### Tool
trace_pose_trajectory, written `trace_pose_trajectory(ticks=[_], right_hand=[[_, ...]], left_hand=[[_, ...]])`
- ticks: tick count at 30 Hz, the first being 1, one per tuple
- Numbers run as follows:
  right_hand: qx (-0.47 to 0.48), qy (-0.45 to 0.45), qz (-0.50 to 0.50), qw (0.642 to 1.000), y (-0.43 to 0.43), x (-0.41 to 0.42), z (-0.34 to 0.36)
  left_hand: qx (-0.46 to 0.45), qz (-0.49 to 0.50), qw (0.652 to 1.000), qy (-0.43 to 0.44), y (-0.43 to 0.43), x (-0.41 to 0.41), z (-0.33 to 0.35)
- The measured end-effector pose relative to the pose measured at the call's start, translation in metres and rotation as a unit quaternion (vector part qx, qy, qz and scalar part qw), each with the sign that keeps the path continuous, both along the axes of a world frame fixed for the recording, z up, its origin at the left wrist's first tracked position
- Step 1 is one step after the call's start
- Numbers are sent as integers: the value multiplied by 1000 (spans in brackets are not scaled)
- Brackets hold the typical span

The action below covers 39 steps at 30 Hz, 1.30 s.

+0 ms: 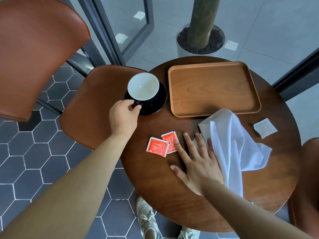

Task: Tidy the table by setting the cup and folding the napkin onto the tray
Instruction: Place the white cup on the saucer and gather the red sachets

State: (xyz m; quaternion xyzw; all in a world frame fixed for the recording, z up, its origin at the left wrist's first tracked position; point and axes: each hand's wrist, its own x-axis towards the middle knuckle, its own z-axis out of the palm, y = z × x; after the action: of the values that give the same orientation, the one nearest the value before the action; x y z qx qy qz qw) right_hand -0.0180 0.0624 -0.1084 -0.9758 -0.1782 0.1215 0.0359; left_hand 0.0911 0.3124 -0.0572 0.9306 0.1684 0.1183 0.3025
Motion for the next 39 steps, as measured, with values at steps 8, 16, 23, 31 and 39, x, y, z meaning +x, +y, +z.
trace_pose_trajectory(ticks=[8,16,23,31,39], right_hand=[[-5,1,1,1000,0,0,2],[-2,0,0,1000,0,0,3],[1,-3,0,1000,-1,0,0],[45,-2,-20,999,-5,1,3],[101,26,36,994,-15,-3,21]], left_hand=[[1,-1,1000,-2,4,-2,-3],[-6,4,1000,-10,3,-3,-3],[-38,10,999,-8,5,-6,-5],[-41,5,999,-22,-15,-51,3],[-5,-167,986,17,-79,-92,9]])
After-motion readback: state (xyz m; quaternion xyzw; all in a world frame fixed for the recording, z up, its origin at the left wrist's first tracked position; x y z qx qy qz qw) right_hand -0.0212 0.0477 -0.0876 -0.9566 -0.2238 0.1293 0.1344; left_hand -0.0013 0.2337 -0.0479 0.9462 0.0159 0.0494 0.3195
